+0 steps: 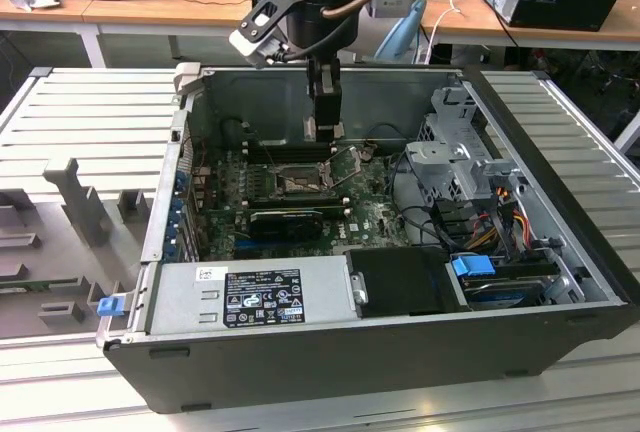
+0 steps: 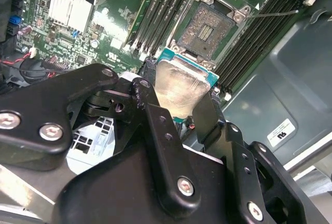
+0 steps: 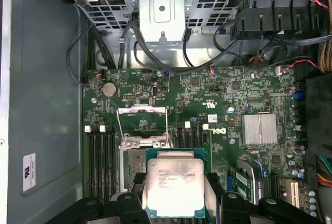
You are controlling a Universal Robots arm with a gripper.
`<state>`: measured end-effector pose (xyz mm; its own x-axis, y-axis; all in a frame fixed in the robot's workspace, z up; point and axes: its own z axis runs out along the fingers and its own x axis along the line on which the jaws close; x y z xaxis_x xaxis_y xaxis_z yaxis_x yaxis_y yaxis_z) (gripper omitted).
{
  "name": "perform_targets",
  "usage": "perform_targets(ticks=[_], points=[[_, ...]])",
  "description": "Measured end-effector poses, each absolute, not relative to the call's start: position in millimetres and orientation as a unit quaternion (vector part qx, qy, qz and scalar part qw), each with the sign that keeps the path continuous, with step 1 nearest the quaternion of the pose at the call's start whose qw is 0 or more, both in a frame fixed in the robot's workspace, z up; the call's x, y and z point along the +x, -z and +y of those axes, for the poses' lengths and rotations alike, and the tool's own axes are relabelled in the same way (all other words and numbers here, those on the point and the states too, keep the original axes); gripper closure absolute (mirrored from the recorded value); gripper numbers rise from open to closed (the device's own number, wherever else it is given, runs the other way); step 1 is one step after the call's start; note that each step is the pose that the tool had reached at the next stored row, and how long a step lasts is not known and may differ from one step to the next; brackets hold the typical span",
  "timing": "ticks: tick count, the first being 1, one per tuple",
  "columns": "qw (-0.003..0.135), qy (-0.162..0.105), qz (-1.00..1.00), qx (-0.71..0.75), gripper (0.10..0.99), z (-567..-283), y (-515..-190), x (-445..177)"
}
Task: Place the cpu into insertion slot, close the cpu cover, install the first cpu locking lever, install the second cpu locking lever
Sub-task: 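Place the cpu into insertion slot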
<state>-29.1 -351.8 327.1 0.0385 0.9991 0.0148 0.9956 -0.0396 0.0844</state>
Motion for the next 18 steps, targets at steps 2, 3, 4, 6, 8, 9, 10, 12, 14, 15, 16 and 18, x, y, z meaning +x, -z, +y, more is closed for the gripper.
perform_targets(ticks=[2, 3, 4, 6, 8, 9, 10, 12, 14, 15, 16, 18], points=[[0.025, -0.035, 0.692, 0.720, 0.557, -351.8, -326.4, -29.1], [0.025, -0.035, 0.693, 0.720, 0.557, -351.8, -326.1, -29.1], [0.025, -0.035, 0.693, 0.720, 0.557, -351.8, -325.9, -29.1], [0.025, -0.035, 0.692, 0.720, 0.557, -351.8, -325.2, -29.1], [0.025, -0.035, 0.693, 0.720, 0.557, -351.8, -324.3, -29.1], [0.025, -0.035, 0.693, 0.720, 0.557, -351.8, -323.8, -29.1], [0.025, -0.035, 0.693, 0.720, 0.557, -351.8, -323.3, -29.1], [0.025, -0.035, 0.693, 0.720, 0.557, -351.8, -322.6, -29.1], [0.025, -0.035, 0.693, 0.720, 0.557, -351.8, -322.0, -29.1], [0.025, -0.035, 0.693, 0.720, 0.557, -351.8, -321.6, -29.1], [0.025, -0.035, 0.692, 0.720, 0.557, -351.8, -321.3, -29.1], [0.025, -0.035, 0.693, 0.720, 0.557, -351.8, -320.8, -29.1]])
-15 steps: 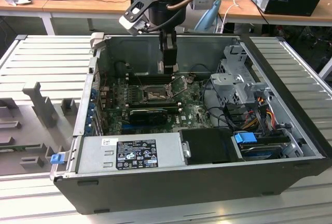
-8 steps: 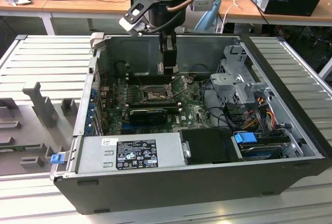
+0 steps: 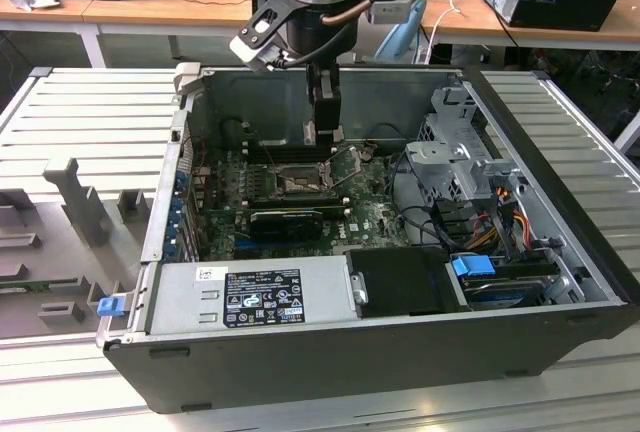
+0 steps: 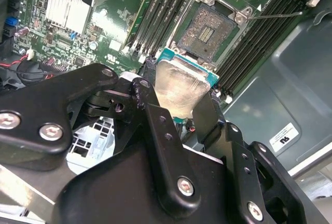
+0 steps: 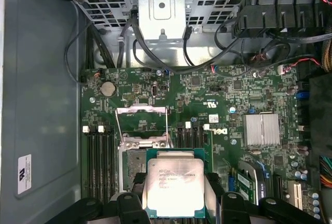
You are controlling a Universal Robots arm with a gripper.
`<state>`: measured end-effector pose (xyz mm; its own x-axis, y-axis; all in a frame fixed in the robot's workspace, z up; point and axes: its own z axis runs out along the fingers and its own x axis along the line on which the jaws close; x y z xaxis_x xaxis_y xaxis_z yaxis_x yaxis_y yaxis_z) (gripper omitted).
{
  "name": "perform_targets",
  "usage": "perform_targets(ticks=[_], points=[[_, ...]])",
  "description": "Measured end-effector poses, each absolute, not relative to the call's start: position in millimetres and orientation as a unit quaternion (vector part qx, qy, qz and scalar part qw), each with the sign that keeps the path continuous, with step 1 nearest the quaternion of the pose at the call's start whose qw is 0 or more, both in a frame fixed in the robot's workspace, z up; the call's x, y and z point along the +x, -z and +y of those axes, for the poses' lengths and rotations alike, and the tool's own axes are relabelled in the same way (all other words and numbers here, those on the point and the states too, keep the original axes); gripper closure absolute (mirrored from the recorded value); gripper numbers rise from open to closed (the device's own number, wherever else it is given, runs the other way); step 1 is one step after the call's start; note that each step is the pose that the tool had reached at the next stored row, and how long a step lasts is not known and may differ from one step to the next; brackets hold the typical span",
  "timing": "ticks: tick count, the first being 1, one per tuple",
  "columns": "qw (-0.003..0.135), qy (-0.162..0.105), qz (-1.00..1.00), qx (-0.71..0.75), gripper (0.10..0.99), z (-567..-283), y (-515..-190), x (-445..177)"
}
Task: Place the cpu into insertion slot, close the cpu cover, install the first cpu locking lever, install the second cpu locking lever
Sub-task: 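Place the cpu into insertion slot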
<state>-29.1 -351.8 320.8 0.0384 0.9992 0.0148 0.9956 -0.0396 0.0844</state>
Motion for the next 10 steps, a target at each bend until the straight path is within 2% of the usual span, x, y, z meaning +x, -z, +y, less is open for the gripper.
perform_targets(ticks=[10], points=[[0.025, -0.035, 0.693, 0.720, 0.557, -351.8, -317.7, -29.1]])
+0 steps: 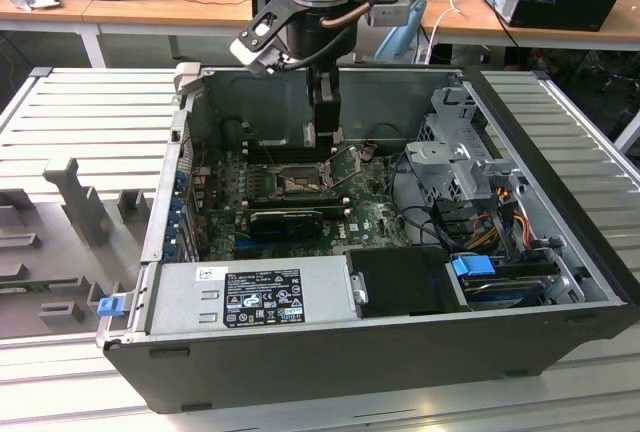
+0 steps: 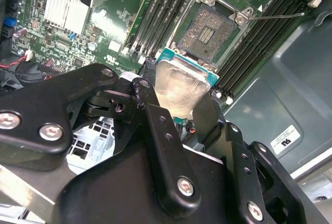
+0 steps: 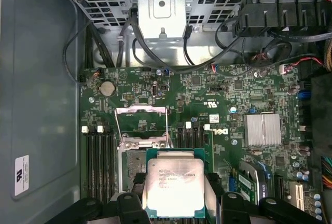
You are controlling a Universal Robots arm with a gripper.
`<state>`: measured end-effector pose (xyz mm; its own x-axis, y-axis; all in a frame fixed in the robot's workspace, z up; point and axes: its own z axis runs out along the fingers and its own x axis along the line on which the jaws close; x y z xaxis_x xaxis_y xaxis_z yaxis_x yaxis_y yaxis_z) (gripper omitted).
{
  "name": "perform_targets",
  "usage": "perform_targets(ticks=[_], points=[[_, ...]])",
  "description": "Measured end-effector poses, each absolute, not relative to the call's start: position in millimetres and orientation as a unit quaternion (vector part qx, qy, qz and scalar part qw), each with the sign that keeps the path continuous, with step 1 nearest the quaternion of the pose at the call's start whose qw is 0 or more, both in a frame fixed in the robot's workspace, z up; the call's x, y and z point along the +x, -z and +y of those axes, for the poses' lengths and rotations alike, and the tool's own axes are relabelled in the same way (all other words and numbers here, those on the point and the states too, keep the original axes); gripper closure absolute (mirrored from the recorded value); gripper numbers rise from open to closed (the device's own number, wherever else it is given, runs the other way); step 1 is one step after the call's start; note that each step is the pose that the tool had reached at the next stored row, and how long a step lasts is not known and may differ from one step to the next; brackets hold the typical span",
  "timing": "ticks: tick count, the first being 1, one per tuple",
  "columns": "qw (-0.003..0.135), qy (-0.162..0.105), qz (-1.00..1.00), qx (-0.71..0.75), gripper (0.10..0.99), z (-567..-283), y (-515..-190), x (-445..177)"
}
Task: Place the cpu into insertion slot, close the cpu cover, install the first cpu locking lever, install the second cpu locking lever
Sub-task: 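Place the cpu into insertion slot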
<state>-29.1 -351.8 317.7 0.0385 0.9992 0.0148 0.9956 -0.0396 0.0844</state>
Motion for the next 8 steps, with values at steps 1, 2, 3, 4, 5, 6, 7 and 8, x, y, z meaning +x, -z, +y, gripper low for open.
perform_targets(ticks=[1, 2, 3, 4, 5, 6, 7, 8], points=[[0.025, -0.035, 0.693, 0.720, 0.557, -351.8, -317.4, -29.1], [0.025, -0.035, 0.693, 0.720, 0.557, -351.8, -316.9, -29.1], [0.025, -0.035, 0.693, 0.720, 0.557, -351.8, -316.5, -29.1], [0.025, -0.035, 0.692, 0.720, 0.557, -351.8, -315.9, -29.1], [0.025, -0.035, 0.692, 0.720, 0.557, -351.8, -314.7, -29.1], [0.025, -0.034, 0.692, 0.720, 0.557, -351.8, -313.1, -29.2], [0.025, -0.034, 0.692, 0.720, 0.557, -351.8, -311.6, -29.2], [0.024, -0.033, 0.693, 0.720, 0.557, -351.8, -310.8, -29.1]])
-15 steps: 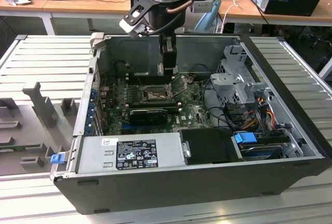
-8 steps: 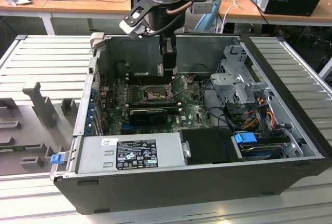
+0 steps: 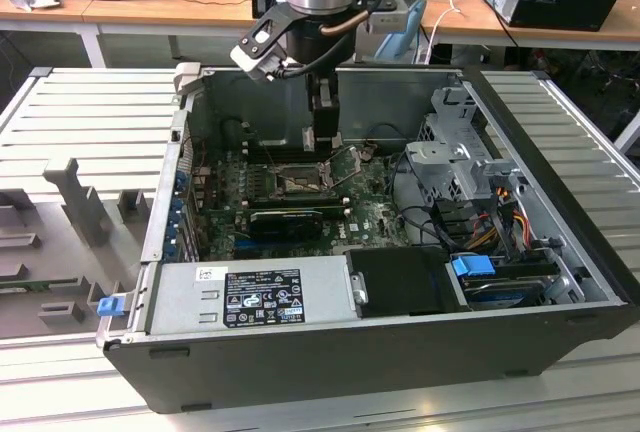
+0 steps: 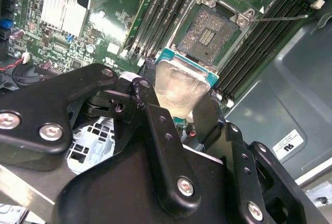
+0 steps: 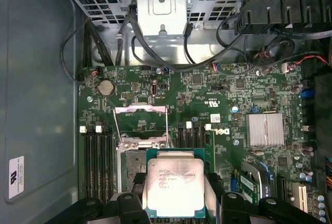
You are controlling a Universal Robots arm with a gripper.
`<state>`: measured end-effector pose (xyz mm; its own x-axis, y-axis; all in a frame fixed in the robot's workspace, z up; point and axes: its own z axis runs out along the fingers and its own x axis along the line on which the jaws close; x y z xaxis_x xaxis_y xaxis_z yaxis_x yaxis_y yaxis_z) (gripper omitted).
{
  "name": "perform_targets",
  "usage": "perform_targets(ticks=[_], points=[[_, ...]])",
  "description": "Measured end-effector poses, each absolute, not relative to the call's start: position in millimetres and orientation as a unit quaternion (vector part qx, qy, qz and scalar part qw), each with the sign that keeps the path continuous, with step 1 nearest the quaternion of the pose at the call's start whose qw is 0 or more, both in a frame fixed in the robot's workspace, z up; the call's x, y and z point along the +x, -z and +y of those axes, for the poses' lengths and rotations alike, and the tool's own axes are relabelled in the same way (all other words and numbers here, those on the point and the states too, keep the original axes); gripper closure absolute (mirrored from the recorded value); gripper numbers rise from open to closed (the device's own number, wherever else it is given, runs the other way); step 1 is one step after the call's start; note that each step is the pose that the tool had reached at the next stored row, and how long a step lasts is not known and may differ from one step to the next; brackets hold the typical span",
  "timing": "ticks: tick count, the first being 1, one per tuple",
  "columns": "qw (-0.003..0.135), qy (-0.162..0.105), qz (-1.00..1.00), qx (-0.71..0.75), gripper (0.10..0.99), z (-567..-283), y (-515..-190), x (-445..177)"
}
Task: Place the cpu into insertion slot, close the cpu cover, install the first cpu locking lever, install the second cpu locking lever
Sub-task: 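Place the cpu into insertion slot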
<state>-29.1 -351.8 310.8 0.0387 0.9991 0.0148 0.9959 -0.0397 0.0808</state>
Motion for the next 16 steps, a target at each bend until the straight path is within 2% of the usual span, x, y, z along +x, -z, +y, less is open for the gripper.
perform_targets(ticks=[16], points=[[0.019, -0.030, 0.693, 0.720, 0.557, -351.8, -300.1, -29.1]])
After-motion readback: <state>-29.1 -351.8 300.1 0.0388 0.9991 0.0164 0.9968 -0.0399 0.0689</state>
